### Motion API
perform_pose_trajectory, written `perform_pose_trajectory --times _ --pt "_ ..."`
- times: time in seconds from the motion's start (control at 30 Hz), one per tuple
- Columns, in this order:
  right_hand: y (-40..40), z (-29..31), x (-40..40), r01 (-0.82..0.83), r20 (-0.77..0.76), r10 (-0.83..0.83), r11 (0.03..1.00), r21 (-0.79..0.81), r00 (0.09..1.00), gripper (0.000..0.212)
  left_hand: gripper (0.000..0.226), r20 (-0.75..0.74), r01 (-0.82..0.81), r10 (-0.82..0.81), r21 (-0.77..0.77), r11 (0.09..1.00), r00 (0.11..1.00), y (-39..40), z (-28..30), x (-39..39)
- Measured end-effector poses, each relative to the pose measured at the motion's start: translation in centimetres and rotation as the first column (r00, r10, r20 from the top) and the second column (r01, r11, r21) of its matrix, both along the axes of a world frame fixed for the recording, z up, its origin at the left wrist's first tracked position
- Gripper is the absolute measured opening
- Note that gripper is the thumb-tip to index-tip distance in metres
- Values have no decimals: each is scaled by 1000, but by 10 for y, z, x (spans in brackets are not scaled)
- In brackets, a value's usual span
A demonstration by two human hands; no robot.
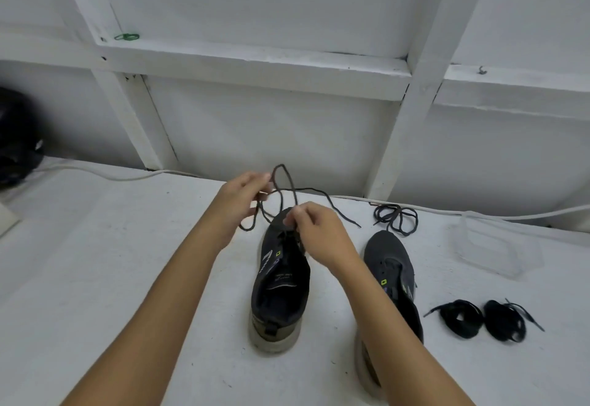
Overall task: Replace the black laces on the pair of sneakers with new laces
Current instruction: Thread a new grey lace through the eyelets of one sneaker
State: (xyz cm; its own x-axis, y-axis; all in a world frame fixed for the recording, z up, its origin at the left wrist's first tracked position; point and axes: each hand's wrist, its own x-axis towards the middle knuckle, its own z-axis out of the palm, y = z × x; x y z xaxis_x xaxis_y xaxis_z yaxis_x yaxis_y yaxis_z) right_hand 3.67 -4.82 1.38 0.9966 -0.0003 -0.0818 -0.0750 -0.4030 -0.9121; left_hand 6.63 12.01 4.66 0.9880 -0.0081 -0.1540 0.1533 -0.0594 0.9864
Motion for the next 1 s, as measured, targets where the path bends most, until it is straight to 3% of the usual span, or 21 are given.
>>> perform_pose_trajectory --times 0.07,0.17,0.23,0.33,0.43,0.5,0.6,0.67,0.73,0.8,0.87,1.0 --pt "-4 -1 5 136 -108 -120 978 158 987 31 28 28 -219 223 340 914 974 5 -26 5" --pt "-13 -6 6 317 -282 -226 886 338 932 21 30 108 -364 360 491 791 927 4 -51 -2" --pt "-17 -6 6 364 -344 -229 840 402 911 19 23 56 -262 272 511 819 961 -4 -57 -7" --pt "-16 -7 7 381 -374 -232 836 395 898 19 42 -80 -67 135 566 822 988 -19 -60 -8" --pt "-13 -7 10 373 -370 -231 847 378 900 21 41 -135 -37 148 606 795 980 -28 -62 -4" --pt "-11 -7 11 366 -354 -237 858 362 905 19 28 -156 -37 161 596 802 975 -29 -62 0" --pt "-10 -11 13 353 -323 -247 877 327 914 20 17 -231 -42 134 364 930 964 -28 -56 3" --pt "-8 -14 14 287 -288 -217 930 229 933 22 10 -252 -26 79 206 978 965 -26 -50 4" --pt "-5 -15 13 152 -242 -128 985 82 962 19 8 -183 1 26 143 990 983 -24 -41 3" --pt "-2 -11 11 -16 -194 10 999 -30 981 21 8 -74 42 -31 143 989 997 -21 -34 2" --pt "1 -8 10 -142 -173 135 989 -29 976 22 13 16 81 -85 166 983 996 -19 -31 3" --pt "-1 -8 11 -184 -141 179 983 -26 974 19 22 33 183 -198 264 947 980 -11 -32 3"
